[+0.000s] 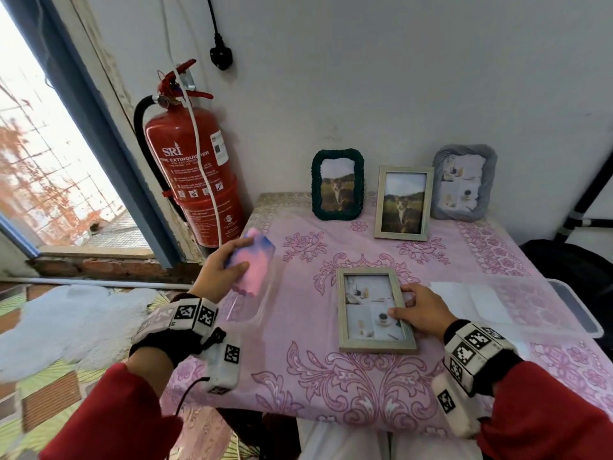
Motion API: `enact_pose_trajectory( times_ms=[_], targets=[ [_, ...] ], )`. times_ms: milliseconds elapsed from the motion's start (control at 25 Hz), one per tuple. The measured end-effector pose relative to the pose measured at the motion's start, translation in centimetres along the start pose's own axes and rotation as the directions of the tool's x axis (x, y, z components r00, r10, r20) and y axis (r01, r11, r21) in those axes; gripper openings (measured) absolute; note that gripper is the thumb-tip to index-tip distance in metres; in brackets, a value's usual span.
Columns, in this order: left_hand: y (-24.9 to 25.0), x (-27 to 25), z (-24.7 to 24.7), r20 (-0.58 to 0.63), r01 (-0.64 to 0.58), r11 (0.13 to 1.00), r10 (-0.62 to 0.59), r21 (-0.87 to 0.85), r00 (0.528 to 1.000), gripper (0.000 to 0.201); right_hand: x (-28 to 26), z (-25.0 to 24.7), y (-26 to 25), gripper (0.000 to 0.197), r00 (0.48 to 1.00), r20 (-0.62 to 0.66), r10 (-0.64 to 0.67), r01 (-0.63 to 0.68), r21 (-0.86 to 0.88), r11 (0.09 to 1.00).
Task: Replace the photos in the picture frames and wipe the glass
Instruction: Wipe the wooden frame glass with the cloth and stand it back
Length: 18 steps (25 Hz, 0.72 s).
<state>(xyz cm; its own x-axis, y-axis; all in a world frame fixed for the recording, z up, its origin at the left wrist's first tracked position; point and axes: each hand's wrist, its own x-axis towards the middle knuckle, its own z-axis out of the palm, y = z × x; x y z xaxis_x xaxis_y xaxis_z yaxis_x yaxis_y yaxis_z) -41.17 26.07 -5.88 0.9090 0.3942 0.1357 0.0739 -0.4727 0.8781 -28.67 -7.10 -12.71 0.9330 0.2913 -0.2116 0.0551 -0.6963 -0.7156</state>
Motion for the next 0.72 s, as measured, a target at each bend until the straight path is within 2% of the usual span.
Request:
enact_pose_trajectory(
  times_ms=[160,440,520,640,720],
  targets=[
    [-2.0,-1.0,-1.1,0.032,0.089,0.99,-0.093,0.112,0.995,0.052,-0.2,-0.1,0.0,0.058,1.0,0.003,0.008,-0.008,0.025,1.0],
    [-4.0,-1.9,0.0,0.178,0.096,0.97,-0.138,0.224,0.974,0.056,-0.6,0.3,0.0,0.048,0.999,-0.02,-0.035,0.036,0.03,0.999],
    [-4.5,-1.8,0.1,0.16,0.102,0.933,-0.165,0.346,0.973,0.057,-0.6,0.3,0.0,0.045,0.999,-0.023,-0.043,0.044,0.034,0.998],
    [-4.7,-1.6,0.5,0.053,0.034,0.818,-0.079,0.574,0.995,0.055,-0.5,0.4,0.0,0.045,0.999,-0.022,-0.043,0.044,0.033,0.998],
    [-4.6,-1.5,1.0,0.095,-0.037,0.825,-0.021,0.564,0.995,0.05,-0.5,0.4,0.0,0.045,0.999,-0.026,-0.04,0.041,0.031,0.999]
  ],
)
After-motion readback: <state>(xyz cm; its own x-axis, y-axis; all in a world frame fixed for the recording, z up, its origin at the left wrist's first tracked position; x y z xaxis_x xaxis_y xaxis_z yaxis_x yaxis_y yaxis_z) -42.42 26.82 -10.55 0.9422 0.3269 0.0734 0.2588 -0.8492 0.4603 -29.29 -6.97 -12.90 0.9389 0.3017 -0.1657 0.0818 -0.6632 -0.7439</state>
